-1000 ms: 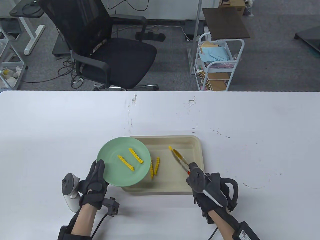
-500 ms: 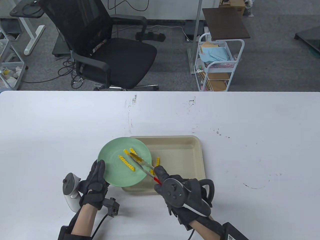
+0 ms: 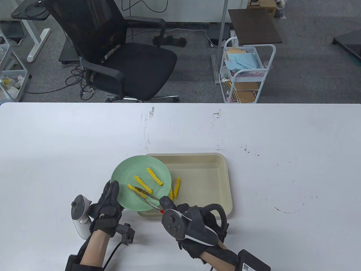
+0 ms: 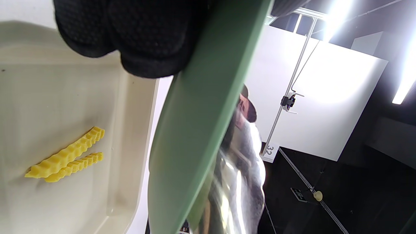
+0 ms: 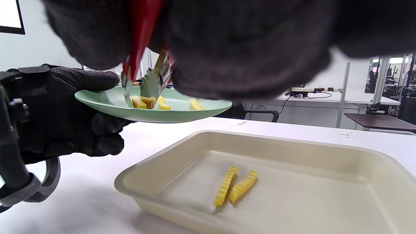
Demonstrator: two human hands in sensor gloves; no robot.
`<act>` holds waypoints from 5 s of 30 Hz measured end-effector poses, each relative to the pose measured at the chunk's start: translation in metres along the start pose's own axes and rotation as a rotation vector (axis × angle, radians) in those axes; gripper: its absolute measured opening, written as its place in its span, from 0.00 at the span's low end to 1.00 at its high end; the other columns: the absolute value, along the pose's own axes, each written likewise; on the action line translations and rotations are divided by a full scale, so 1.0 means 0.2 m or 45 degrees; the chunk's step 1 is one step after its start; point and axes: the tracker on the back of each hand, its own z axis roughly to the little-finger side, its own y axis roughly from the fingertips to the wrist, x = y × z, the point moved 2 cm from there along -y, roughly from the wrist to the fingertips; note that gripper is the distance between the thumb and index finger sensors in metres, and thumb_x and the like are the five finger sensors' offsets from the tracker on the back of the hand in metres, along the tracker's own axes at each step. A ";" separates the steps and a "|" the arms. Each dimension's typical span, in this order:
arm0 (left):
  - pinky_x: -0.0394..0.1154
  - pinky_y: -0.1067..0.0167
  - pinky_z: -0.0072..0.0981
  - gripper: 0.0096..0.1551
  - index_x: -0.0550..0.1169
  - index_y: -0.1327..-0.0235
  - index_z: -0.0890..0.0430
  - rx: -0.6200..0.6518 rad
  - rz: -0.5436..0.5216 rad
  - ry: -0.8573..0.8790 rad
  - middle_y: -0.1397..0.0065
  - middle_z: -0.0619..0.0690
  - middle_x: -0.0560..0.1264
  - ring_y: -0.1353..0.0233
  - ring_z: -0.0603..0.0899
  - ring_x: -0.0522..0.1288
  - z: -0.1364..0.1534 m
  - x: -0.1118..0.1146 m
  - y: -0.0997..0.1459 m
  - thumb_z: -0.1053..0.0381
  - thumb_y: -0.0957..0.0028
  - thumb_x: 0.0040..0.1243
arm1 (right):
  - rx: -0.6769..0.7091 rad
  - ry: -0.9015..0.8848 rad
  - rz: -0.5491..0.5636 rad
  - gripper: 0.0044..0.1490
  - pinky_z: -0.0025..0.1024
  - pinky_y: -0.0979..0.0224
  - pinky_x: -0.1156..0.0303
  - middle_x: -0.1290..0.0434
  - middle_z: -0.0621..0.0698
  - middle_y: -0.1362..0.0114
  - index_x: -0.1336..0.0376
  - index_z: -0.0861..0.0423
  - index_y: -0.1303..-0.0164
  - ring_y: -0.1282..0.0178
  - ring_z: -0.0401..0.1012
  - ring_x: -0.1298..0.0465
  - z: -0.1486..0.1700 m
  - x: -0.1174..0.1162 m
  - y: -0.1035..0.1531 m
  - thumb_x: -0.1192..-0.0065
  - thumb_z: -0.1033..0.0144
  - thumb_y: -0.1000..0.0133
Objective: Hold plate and receive fries gripped by tongs from baking tray
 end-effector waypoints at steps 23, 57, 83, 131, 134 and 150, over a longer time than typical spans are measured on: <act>0.72 0.45 0.59 0.38 0.44 0.22 0.65 -0.005 -0.013 0.002 0.33 0.55 0.66 0.55 0.54 0.78 0.00 -0.01 0.00 0.43 0.32 0.34 | -0.540 -0.264 -0.121 0.47 0.41 0.75 0.20 0.23 0.61 0.47 0.47 0.52 0.27 0.79 0.39 0.18 0.66 -0.17 0.00 0.44 0.37 0.52; 0.72 0.45 0.59 0.38 0.44 0.22 0.66 -0.004 -0.029 0.046 0.32 0.55 0.65 0.55 0.54 0.78 -0.02 -0.05 0.00 0.43 0.32 0.34 | -0.503 0.026 -0.253 0.38 0.42 0.78 0.19 0.19 0.58 0.51 0.40 0.48 0.33 0.83 0.40 0.17 0.45 -0.37 -0.13 0.38 0.43 0.52; 0.72 0.45 0.59 0.37 0.46 0.22 0.66 0.000 -0.014 0.059 0.34 0.55 0.67 0.57 0.54 0.78 -0.03 -0.06 0.00 0.43 0.32 0.34 | -0.142 -0.264 0.137 0.36 0.42 0.80 0.19 0.18 0.58 0.53 0.37 0.46 0.35 0.85 0.40 0.16 0.29 0.08 -0.03 0.36 0.43 0.53; 0.72 0.44 0.59 0.37 0.46 0.22 0.65 0.005 -0.012 0.057 0.33 0.55 0.67 0.56 0.54 0.78 -0.02 -0.07 -0.01 0.43 0.31 0.34 | -0.399 -0.031 -0.139 0.49 0.41 0.75 0.20 0.22 0.60 0.47 0.44 0.51 0.28 0.79 0.39 0.17 0.55 -0.28 0.00 0.41 0.34 0.55; 0.72 0.44 0.59 0.37 0.46 0.22 0.65 0.000 -0.014 0.057 0.33 0.55 0.67 0.56 0.54 0.78 -0.02 -0.07 0.00 0.43 0.31 0.34 | -0.357 -0.008 -0.178 0.48 0.41 0.75 0.20 0.22 0.60 0.47 0.44 0.50 0.28 0.79 0.39 0.17 0.47 -0.34 -0.02 0.41 0.34 0.55; 0.72 0.44 0.59 0.37 0.46 0.22 0.65 -0.006 -0.017 0.050 0.33 0.55 0.67 0.56 0.54 0.78 -0.01 -0.07 0.00 0.43 0.31 0.34 | -0.347 0.067 -0.234 0.44 0.41 0.76 0.20 0.21 0.59 0.49 0.43 0.48 0.29 0.80 0.39 0.17 0.39 -0.42 -0.05 0.40 0.38 0.53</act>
